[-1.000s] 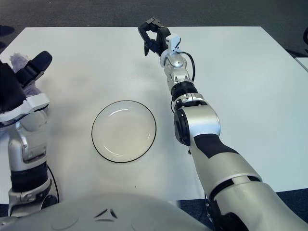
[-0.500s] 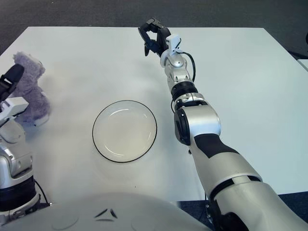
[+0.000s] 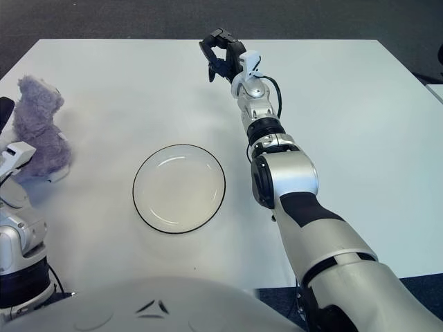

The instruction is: Put the doll into the plate.

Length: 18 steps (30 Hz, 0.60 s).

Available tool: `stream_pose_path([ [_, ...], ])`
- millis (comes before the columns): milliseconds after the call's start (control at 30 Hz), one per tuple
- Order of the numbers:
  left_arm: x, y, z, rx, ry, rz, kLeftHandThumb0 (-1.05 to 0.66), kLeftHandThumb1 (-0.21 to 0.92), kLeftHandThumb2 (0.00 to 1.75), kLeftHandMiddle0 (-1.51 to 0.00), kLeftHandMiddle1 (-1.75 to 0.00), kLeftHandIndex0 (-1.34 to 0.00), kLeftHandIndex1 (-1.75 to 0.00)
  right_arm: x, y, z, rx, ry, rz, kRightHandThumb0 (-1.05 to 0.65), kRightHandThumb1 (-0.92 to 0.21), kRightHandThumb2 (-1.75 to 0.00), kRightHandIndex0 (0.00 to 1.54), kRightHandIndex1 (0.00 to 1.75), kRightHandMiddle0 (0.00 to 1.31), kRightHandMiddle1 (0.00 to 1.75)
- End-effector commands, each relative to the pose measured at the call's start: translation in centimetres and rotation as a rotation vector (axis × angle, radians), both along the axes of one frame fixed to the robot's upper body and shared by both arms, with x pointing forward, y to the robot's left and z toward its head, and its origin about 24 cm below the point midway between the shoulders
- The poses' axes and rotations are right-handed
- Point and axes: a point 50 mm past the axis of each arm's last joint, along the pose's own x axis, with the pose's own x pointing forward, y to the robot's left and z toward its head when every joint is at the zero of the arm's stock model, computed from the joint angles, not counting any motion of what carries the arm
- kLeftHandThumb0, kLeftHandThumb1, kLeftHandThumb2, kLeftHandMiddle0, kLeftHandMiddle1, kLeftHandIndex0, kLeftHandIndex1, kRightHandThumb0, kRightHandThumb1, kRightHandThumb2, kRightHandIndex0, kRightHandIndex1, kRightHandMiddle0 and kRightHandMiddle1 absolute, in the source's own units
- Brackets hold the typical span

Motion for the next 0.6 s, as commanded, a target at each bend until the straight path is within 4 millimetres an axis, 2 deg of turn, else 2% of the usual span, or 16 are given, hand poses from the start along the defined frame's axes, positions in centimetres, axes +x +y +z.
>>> stream_pose_path([
  [0,-0.1,0.1,-0.1,-0.118,0.126,-0.066,-0.62,0.92,0.49,-0.49,-0.92,-0.36,-0.95,0.1,-0.3,-0.1,-0.017,0.006,-0.003,-0.35,-0.92,-0.38,0.97,1.75,0.34,1.60],
  [67,-0.1,0.1,-0.1,-0.131,0.158,-0.089,-0.74,0.92,0.56,-0.54,-0.46,-0.39,-0.55,0.1,-0.3,-0.1,-0.017,0.006,-0.003,-0.35,-0.92,-0.38,0.97,1.75,0.34,1.60],
  [100,-0.1,0.1,0.0,-0.134,0.162,-0.089,-0.77,0.92,0.58,-0.56,-0.33,-0.40,-0.44,0.1,-0.3,-0.1,-0.017,0.006,-0.003,-0.35,-0.92,-0.39,0.97,1.75,0.34,1.60],
  [133,-0.1,0.1,0.0,-0.136,0.165,-0.090,-0.78,0.92,0.59,-0.57,-0.29,-0.40,-0.40,0.1,-0.3,-0.1,-0.017,0.006,-0.003,-0.35,-0.92,-0.39,0.97,1.75,0.34,1.60],
  [167,-0.1,0.2,0.0,-0.197,0.212,-0.175,-0.79,0.92,0.60,-0.58,-0.22,-0.41,-0.35,0.1,-0.3,-0.1,-0.018,0.007,-0.003,-0.35,-0.92,-0.39,0.97,1.75,0.34,1.60],
  [200,-0.1,0.2,0.1,-0.239,0.250,-0.241,-0.81,0.92,0.59,-0.49,-0.14,-0.38,-0.29,0.1,-0.3,-0.1,-0.018,0.007,-0.003,-0.35,-0.92,-0.39,0.97,1.75,0.34,1.60],
  [300,-0.4,0.3,0.3,-0.285,0.346,-0.358,-0.83,0.92,0.57,-0.36,-0.05,-0.34,-0.22,0.1,-0.4,0.0,-0.019,0.007,-0.003,-0.35,-0.92,-0.38,0.97,1.75,0.34,1.60],
  [433,-0.6,0.5,0.5,-0.294,0.397,-0.398,-0.84,0.92,0.56,-0.29,-0.01,-0.31,-0.18,0.1,-0.4,0.0,-0.020,0.007,-0.004,-0.35,-0.92,-0.38,0.96,1.75,0.34,1.60],
  [567,-0.8,1.4,0.9,-0.293,0.567,-0.477,-0.85,0.92,0.55,-0.24,0.00,-0.27,-0.14,0.1,-0.4,0.0,-0.023,0.007,-0.005,-0.35,-0.92,-0.38,0.96,1.75,0.34,1.60],
])
